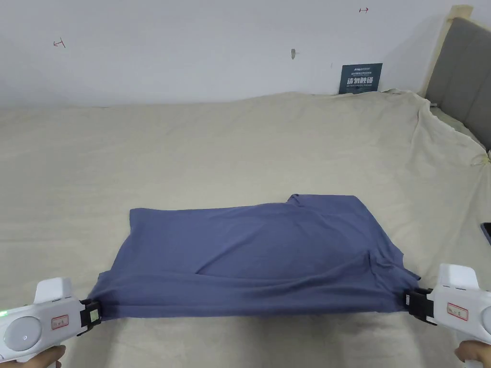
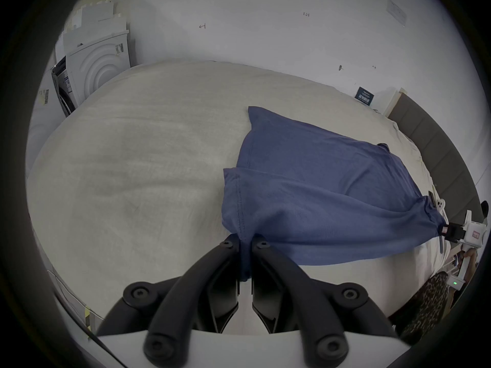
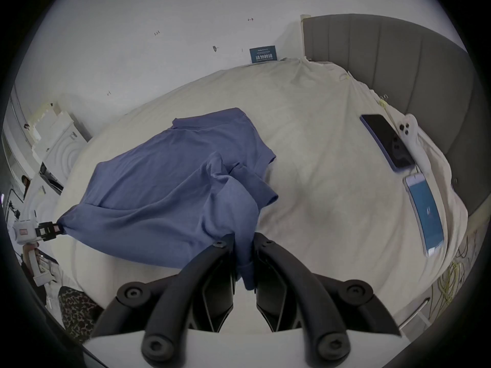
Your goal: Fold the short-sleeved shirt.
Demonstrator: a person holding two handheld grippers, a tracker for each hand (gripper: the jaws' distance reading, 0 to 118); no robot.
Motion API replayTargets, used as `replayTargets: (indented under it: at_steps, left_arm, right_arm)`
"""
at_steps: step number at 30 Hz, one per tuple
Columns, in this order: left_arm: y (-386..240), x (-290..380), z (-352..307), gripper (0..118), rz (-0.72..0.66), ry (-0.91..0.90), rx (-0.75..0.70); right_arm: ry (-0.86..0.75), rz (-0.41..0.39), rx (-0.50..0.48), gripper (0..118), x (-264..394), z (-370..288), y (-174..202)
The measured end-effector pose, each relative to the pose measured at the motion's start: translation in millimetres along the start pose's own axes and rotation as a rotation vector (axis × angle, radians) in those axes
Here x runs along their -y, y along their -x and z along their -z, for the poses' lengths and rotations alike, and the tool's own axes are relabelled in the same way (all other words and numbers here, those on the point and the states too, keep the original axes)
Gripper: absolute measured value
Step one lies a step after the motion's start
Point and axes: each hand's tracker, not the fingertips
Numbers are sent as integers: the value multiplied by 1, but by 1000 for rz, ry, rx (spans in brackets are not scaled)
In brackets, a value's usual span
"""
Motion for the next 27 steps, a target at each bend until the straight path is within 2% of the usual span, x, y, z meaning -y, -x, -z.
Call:
replayTargets:
  at_steps: [7, 15, 20, 22, 24, 25, 26, 27]
  left_arm:
    - [9, 50, -22, 5, 25, 60, -7]
    - [20, 77, 18, 5, 10, 142, -37]
    - [18, 79, 16, 6, -14, 123, -52]
    - [16, 78, 13, 16, -9, 118, -47]
    - [12, 75, 4, 33, -37, 123, -36]
    - [11, 72, -3, 44, -48, 102, -15]
    - [9, 69, -9, 60, -52, 72, 5]
    - [5, 64, -20, 69, -46, 24, 15]
  right_arm:
    - [53, 25, -8, 10, 52, -24, -4]
    - [132, 88, 58, 10, 79, 18, -15]
    - [112, 68, 75, 10, 77, 17, -15]
    - [106, 53, 81, 13, 75, 17, -16]
    - [85, 23, 111, 34, 68, 10, -11]
    - [56, -1, 119, 44, 63, 2, -8]
    - [12, -12, 108, 58, 58, -5, -5]
    - [-28, -19, 104, 66, 48, -16, 0]
